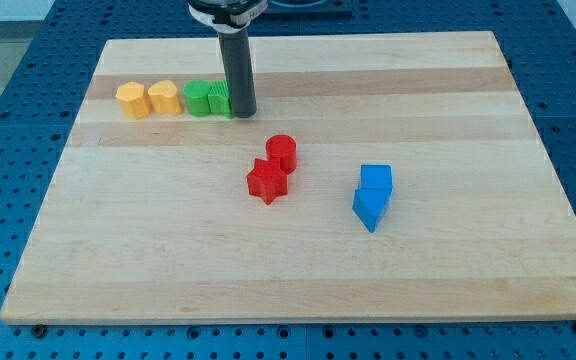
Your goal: Place the red circle horizontally at the right side of the green star
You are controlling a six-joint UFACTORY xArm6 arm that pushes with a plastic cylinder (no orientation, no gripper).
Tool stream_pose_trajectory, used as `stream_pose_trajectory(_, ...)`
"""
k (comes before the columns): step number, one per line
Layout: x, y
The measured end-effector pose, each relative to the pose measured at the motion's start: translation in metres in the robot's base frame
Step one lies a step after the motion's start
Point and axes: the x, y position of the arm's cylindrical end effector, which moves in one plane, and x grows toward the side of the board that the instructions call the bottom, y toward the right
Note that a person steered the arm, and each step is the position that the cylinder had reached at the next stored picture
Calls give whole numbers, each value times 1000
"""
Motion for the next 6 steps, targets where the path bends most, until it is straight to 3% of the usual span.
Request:
stream_pose_trajectory(2, 2, 12)
stream_pose_trajectory(3, 16, 64)
stream_pose_trajectory(5, 27, 66)
stream_pose_trajectory(6, 81, 66)
